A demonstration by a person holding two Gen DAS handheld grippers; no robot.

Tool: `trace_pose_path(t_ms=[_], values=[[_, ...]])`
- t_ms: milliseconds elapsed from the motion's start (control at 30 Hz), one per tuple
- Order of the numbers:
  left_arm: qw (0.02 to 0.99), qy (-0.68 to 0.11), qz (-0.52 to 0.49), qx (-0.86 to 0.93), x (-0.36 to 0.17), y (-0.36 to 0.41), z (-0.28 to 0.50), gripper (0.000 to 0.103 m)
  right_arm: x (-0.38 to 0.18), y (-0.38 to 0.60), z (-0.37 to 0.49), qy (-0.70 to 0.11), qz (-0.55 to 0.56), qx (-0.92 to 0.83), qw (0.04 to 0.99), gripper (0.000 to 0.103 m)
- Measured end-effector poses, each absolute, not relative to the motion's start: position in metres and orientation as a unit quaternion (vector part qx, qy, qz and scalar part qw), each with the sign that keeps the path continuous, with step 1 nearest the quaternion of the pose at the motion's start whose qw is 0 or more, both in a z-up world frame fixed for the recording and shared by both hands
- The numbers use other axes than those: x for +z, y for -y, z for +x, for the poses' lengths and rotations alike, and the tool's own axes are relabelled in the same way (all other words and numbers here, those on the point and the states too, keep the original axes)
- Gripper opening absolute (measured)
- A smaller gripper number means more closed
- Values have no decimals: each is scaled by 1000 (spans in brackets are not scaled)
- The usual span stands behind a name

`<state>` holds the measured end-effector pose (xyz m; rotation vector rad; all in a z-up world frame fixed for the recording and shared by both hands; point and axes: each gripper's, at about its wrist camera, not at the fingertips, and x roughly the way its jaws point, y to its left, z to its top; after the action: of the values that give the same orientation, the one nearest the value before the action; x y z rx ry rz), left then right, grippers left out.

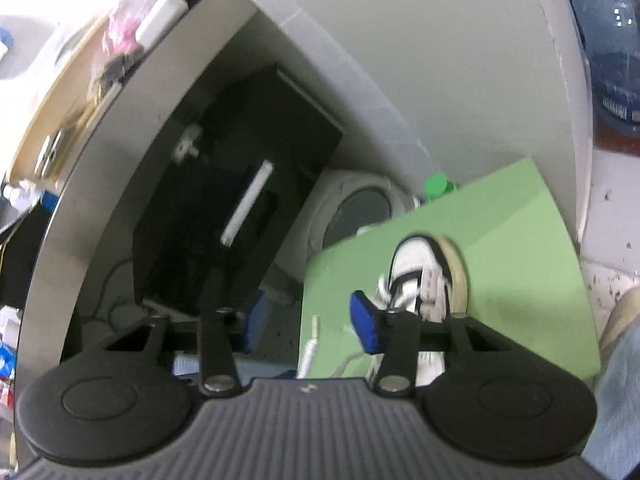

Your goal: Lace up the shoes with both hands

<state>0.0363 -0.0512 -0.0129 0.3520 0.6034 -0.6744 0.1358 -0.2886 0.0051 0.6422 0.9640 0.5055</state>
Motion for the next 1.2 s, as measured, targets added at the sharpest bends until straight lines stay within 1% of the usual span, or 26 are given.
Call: trace_pose_path(t_ms=[67, 200, 267, 300, 333, 433, 500, 533, 567, 600, 633, 667, 700, 767, 800, 833, 967, 1100, 1133, 1167, 1200], values=[[884, -285, 173, -329, -12, 53, 36, 4, 0, 287, 135, -469, 304, 229, 797, 34], [880, -283, 181, -336, -10, 55, 36, 4, -14, 283, 135, -486, 320, 221, 783, 28], [877, -284, 186, -339, -11, 55, 36, 4, -16, 279, 135, -487, 314, 218, 786, 18], [876, -284, 188, -340, -12, 55, 36, 4, -16, 277, 136, -487, 309, 215, 788, 10], [876, -284, 190, -341, -12, 56, 35, 4, -17, 276, 136, -487, 308, 216, 789, 4], [874, -290, 193, -339, -11, 57, 33, 5, -16, 273, 136, -483, 302, 218, 792, 3], [873, -302, 190, -332, -11, 58, 31, 7, -14, 272, 134, -476, 297, 215, 799, 3], [873, -311, 185, -327, -12, 59, 32, 15, -12, 273, 133, -472, 296, 212, 803, 3], [875, -317, 177, -321, -12, 58, 32, 32, -11, 273, 132, -469, 296, 208, 806, 3], [877, -321, 168, -316, -12, 57, 33, 42, -9, 274, 131, -464, 295, 205, 810, 3], [879, -321, 160, -314, -12, 55, 32, 60, -6, 275, 131, -458, 294, 201, 814, 3], [883, -313, 156, -312, -10, 54, 30, 70, -4, 275, 131, -453, 292, 200, 818, 3], [889, -301, 157, -307, -7, 53, 28, 75, -1, 276, 131, -449, 288, 199, 822, 3], [900, -274, 165, -297, -2, 53, 21, 98, 4, 275, 130, -442, 279, 197, 829, 3], [903, -261, 170, -296, 2, 53, 18, 103, 6, 275, 130, -439, 275, 196, 833, 3], [904, -255, 169, -298, 5, 53, 14, 103, 7, 275, 130, -437, 272, 195, 835, 3], [901, -287, 126, -300, 10, 51, 9, 103, 9, 276, 130, -433, 280, 196, 834, 3], [913, -274, 121, -276, 14, 51, 5, 102, 10, 275, 128, -429, 285, 199, 834, 4], [916, -268, 121, -273, 15, 51, 6, 101, 11, 274, 127, -429, 286, 200, 833, 4], [917, -259, 120, -278, 16, 50, 6, 96, 11, 274, 126, -429, 287, 200, 833, 4], [918, -249, 118, -285, 17, 50, 7, 92, 12, 273, 125, -429, 289, 201, 832, 4]])
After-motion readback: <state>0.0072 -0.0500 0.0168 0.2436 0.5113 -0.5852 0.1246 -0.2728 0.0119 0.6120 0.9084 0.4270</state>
